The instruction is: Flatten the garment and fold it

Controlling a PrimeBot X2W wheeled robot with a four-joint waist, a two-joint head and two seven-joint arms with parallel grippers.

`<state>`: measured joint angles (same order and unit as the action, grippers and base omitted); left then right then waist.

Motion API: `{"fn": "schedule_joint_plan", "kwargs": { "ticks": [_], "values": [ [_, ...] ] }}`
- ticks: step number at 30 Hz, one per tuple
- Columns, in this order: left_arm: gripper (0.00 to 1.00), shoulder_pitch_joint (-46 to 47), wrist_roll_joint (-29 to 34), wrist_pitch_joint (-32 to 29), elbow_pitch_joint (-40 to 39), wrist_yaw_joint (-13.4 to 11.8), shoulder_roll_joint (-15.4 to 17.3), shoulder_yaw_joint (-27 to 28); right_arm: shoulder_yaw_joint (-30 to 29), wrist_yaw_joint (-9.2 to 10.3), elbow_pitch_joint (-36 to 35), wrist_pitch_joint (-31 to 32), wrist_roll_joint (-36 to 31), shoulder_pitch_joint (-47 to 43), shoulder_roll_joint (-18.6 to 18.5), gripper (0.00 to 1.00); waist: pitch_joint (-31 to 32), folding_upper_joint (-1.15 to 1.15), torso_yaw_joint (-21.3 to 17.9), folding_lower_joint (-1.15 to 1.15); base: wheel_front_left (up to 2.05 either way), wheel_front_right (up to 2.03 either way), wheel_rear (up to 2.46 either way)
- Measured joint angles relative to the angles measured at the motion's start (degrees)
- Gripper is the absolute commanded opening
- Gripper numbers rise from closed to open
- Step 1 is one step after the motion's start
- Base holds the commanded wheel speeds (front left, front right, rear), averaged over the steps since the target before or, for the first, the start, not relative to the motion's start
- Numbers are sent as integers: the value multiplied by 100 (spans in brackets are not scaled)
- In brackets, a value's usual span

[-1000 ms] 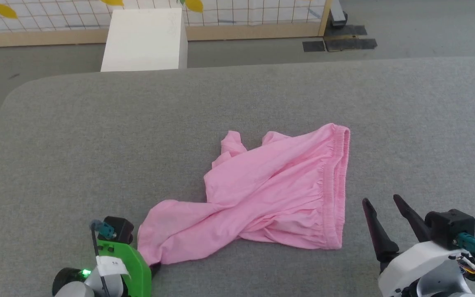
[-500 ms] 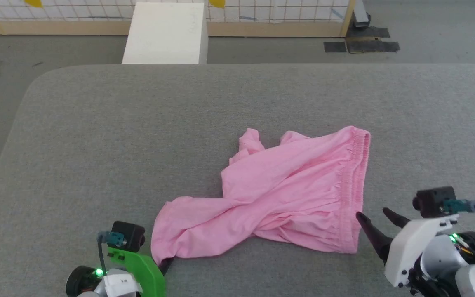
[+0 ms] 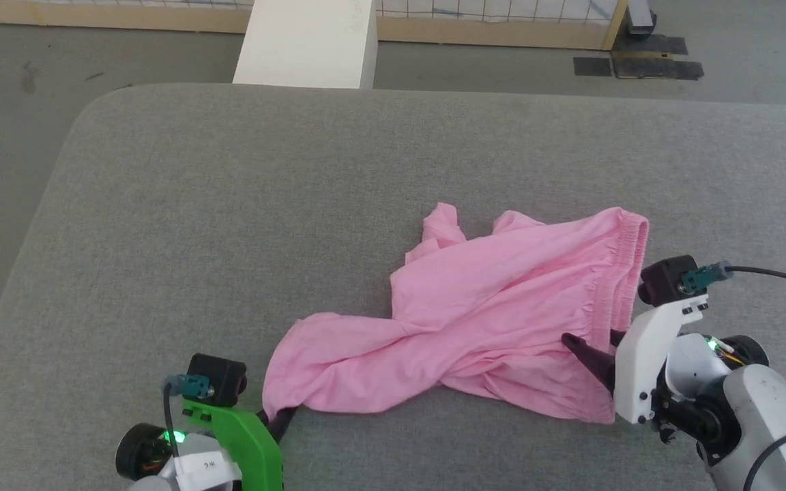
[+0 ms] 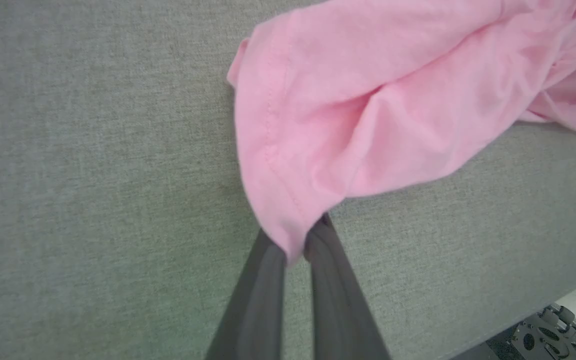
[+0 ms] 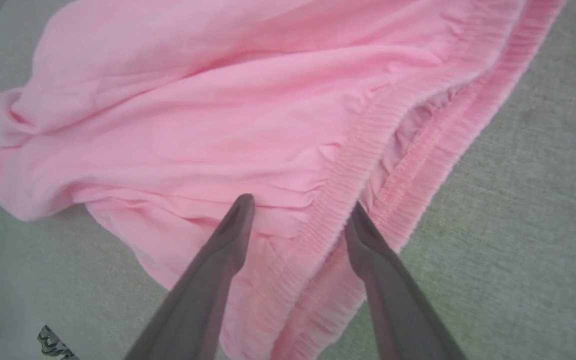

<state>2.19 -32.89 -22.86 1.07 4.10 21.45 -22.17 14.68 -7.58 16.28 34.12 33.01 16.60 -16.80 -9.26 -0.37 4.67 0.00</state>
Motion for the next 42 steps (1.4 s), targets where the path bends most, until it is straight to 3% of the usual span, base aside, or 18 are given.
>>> {"fn": "schedule_joint_plan", "kwargs": {
  "ticks": [9, 16, 23, 33, 42],
  "values": [
    [0, 5, 62, 246, -125, -103, 40, 131, 222, 0, 76, -300, 201, 153, -264, 0, 52, 0, -7, 0, 0, 0, 0],
    [0, 130, 213, 420, -466, -260, 221, 404, 185, 0, -312, -415, 256, 153, -448, 0, 236, 0, -83, 0, 0, 0, 0],
    [0, 771, 212, 242, -824, -240, 426, 593, -18, 0, -884, -472, 249, 174, -534, 0, 447, 0, -157, 0, 0, 0, 0],
    [0, 2907, 96, -224, -170, 76, 547, 679, -543, -2, -1215, -404, 20, 1324, -490, 0, 452, 0, -254, 0, 0, 0, 0],
    [0, 5199, -3, -319, 1343, 238, 401, 584, -615, -3, -636, -558, -154, 3370, -410, 0, -199, 0, -347, 0, 0, 0, 0]
  ]
}}
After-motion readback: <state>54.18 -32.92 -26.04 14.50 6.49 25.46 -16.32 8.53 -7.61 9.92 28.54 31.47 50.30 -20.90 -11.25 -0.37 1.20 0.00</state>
